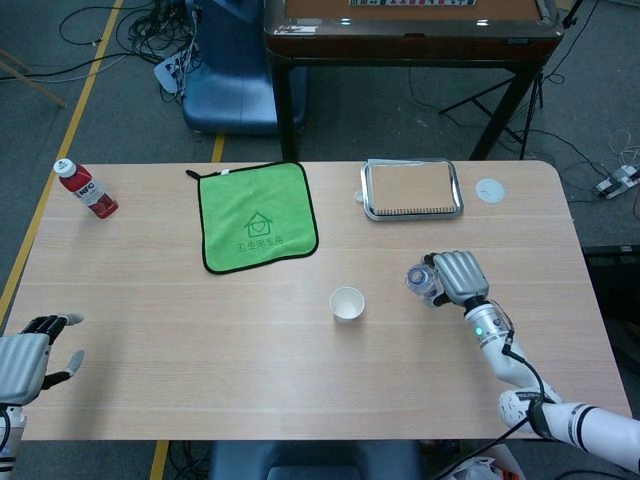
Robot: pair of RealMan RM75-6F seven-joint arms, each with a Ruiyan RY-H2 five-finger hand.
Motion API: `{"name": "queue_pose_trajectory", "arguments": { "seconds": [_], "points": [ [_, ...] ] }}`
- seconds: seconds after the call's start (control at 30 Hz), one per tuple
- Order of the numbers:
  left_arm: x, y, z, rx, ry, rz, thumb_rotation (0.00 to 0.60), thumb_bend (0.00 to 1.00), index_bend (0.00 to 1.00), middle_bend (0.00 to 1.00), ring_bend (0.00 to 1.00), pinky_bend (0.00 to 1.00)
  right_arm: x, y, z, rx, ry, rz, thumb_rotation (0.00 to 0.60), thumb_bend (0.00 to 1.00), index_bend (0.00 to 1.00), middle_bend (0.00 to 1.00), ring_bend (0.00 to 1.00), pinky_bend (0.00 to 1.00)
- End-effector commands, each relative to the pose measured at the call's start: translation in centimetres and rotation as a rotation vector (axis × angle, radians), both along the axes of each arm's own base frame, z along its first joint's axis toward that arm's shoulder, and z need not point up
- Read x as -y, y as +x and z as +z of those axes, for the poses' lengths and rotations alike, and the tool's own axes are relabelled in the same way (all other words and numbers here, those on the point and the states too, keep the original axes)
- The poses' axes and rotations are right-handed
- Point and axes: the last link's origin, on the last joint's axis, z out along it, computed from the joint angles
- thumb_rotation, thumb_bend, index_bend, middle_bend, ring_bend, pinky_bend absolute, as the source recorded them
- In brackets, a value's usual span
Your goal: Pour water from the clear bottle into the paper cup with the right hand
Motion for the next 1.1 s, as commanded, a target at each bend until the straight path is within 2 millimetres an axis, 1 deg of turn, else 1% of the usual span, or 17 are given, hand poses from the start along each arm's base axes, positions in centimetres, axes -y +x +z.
{"name": "queue_pose_trajectory", "arguments": {
  "seconds": [0.03,0.37,0.77,0.97,1.1],
  "points": [
    [0.0,0.0,0.0,-0.009,0.006,-0.004,0.600,0.28,0.33,0.34,0.31,0.67,0.4,0.4,-0.3,-0.041,0.019,0.003,0.600,0.08,0.60,0.56,0.49,0.48],
    [0.1,0.1,0.4,-0.005,0.018,-0.008,0.600,0.28,0.33,0.34,0.31,0.67,0.8,1.4,-2.0,-0.197,0.052,0.042,0.600,0.08,0.61,0.56,0.50,0.48],
    [0.1,0.3,0.6,0.003,0.023,-0.012,0.600,0.28,0.33,0.34,0.31,0.67,1.2,2.1,-3.2,-0.334,0.065,0.058,0.600,0.08,0.61,0.56,0.50,0.48],
    [0.1,0.3,0.6,0.005,0.021,-0.013,0.600,0.28,0.33,0.34,0.31,0.67,1.5,3.2,-3.5,-0.410,0.064,0.063,0.600,0.08,0.61,0.56,0.50,0.48],
    [0.2,0.3,0.6,0.007,0.023,-0.014,0.600,0.28,0.33,0.34,0.31,0.67,1.7,4.3,-3.8,-0.447,0.065,0.068,0.600,0.08,0.61,0.56,0.50,0.48]
  ]
}}
